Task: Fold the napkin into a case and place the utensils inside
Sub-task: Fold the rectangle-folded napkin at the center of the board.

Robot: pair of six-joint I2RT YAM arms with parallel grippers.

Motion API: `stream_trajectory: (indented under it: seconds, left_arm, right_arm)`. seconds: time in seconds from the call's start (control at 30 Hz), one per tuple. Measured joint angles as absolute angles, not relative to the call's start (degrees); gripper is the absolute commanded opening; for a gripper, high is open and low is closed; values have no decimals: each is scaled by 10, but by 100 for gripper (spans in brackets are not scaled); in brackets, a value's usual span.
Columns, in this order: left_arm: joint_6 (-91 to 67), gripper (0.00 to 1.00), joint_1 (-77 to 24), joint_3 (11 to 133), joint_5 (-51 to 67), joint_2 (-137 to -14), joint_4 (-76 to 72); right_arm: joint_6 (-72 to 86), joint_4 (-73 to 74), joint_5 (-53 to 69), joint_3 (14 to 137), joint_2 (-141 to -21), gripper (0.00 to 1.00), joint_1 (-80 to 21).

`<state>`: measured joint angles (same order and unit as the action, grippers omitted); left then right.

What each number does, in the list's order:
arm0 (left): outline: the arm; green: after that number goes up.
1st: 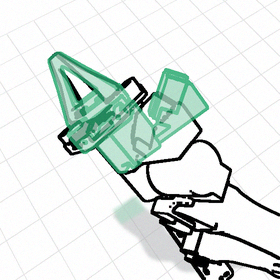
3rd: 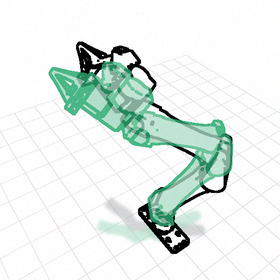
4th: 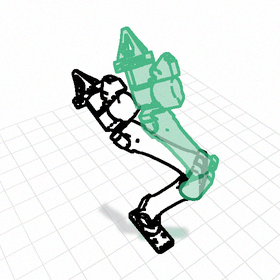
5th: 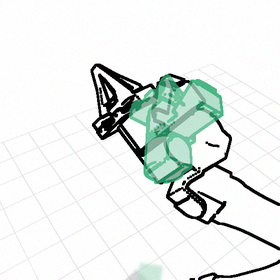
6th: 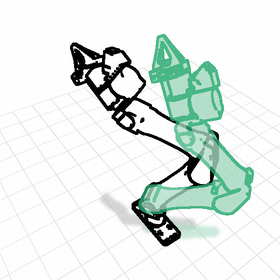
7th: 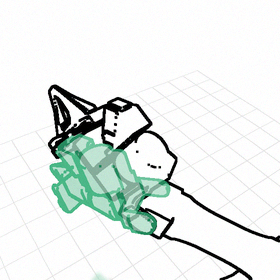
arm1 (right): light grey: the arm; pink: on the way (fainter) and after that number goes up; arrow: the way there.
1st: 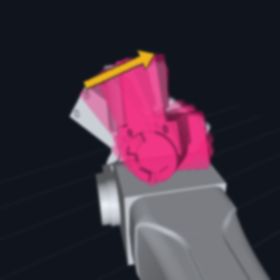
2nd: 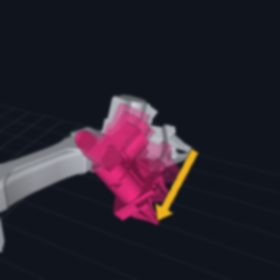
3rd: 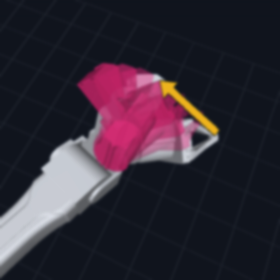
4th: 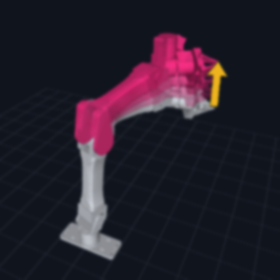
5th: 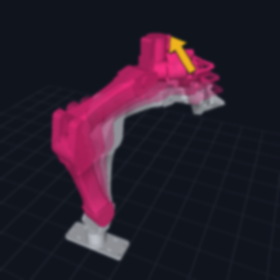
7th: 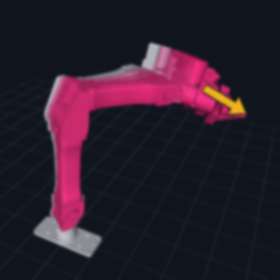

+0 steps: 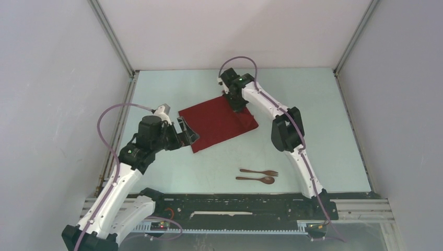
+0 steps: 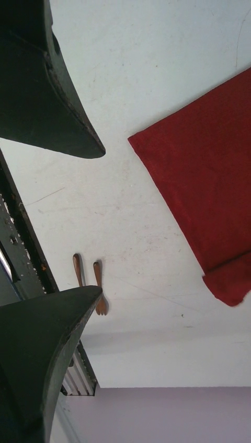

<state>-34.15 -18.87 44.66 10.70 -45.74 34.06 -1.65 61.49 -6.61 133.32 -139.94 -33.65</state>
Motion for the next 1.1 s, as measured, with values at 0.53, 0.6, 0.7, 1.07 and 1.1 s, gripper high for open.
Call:
stream_trajectory:
  seconds: [0.53,0.6,0.7,1.07,1.1]
  left_arm:
    - [-331,100,-173,428,103,-418,362]
    - [-330,100,-166,428,91,-410,372]
    - [-331,100,-152,428,77,-391,383]
    - [-330,100,-120,428,67,-355,403]
    - [-330,100,-120,428,68,-355,404]
  right_arm:
    - [60,579,60,1366,-1407,0,-420]
    - [75,564,86,1366,-1412,0,-420]
    - [95,544,114,1366,-1419,0,-419]
    - [143,496,182,1365,-1442,0,-424]
    - [145,494,186,1365,-1444,0,-425]
